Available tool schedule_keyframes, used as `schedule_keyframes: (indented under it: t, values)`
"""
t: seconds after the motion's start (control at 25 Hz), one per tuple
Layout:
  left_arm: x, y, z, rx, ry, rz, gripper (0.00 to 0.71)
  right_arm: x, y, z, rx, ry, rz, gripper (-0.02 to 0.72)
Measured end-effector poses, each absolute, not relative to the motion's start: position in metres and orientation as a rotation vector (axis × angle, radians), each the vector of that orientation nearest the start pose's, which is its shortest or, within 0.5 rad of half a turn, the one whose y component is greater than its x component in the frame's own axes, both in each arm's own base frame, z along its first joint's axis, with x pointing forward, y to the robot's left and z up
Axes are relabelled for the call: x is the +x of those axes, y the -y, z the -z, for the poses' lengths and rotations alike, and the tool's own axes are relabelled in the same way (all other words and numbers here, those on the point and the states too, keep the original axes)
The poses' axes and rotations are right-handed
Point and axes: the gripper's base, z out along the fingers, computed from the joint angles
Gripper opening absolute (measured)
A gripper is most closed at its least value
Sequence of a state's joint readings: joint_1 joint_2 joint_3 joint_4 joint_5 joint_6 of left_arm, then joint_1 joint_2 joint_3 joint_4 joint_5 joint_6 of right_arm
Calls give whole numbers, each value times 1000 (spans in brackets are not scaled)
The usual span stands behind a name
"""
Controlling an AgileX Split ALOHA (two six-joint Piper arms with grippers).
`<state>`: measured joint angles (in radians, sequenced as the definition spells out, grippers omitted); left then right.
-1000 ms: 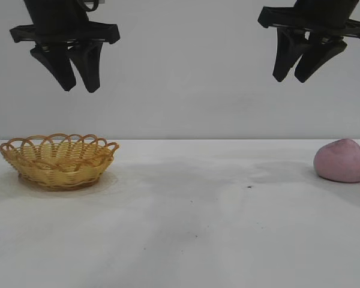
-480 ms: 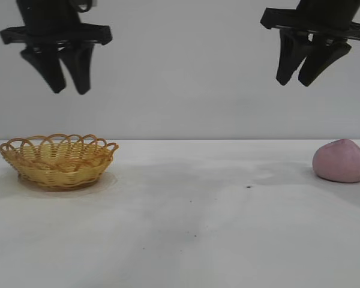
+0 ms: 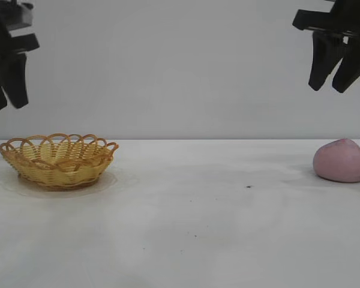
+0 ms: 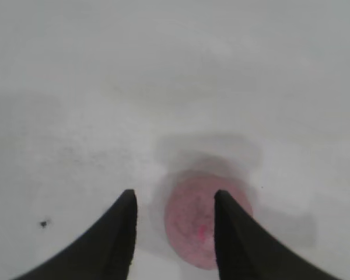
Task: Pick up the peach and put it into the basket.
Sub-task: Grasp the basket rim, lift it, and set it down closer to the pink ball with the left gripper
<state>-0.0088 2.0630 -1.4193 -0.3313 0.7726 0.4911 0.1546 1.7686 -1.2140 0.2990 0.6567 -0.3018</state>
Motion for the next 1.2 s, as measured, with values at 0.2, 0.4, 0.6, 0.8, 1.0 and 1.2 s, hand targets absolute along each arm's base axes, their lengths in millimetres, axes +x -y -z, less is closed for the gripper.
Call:
schedule_keyframes:
  t: [0.2, 0.4, 0.6, 0.8, 1.0, 1.2]
  values:
    - [417, 27, -138, 362, -2838, 343, 101, 360, -73, -219, -348, -2655, -274, 270]
    - [420, 37, -141, 198, -2812, 512, 0, 357, -61, -212, -307, -2690, -251, 270]
    - [420, 44, -140, -28, -2786, 656, 0, 346, -44, -199, -254, -2747, -230, 270]
    - [395, 85, -127, -355, -2680, 814, 0, 343, -44, -198, -252, -2742, -224, 270]
    - [360, 147, -112, -529, -2595, 917, 0, 345, -43, -198, -253, -2723, -216, 270]
    - [348, 169, -110, -486, -2560, 914, 62, 345, -44, -199, -261, -2716, -221, 270]
